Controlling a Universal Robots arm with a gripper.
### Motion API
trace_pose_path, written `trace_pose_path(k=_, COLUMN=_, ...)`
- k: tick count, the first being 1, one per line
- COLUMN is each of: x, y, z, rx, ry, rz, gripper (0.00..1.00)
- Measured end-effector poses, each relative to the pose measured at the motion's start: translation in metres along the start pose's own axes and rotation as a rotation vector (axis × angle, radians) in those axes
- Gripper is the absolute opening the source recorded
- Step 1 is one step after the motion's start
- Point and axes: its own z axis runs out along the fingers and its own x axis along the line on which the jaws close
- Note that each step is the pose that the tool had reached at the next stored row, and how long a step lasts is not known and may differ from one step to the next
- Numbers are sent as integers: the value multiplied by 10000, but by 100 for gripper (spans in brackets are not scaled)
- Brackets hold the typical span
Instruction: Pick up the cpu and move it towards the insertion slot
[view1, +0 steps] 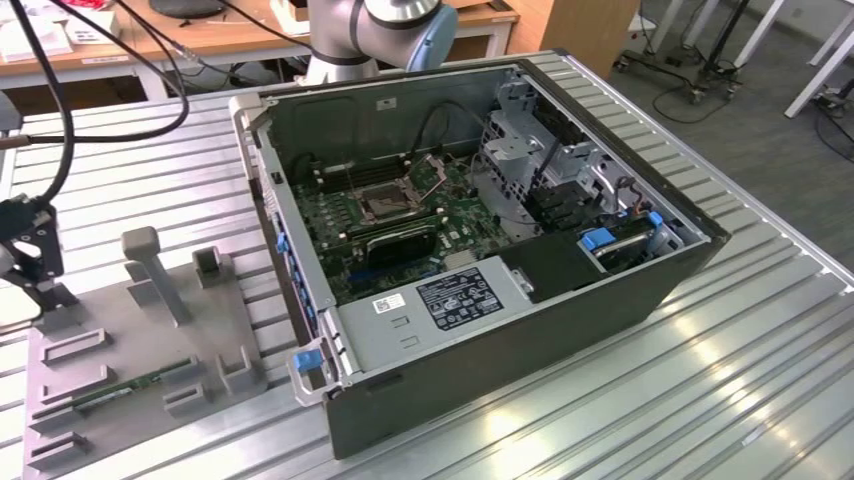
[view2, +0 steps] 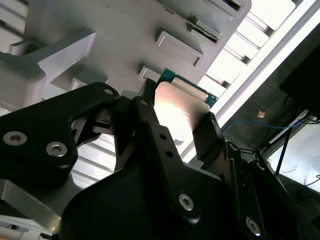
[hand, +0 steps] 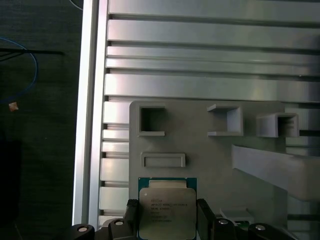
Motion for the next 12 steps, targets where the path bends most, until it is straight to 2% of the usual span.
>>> trace_pose_path(k=12, x=0, y=2, z=-36, rx=1, ry=2, rz=0, gripper=55)
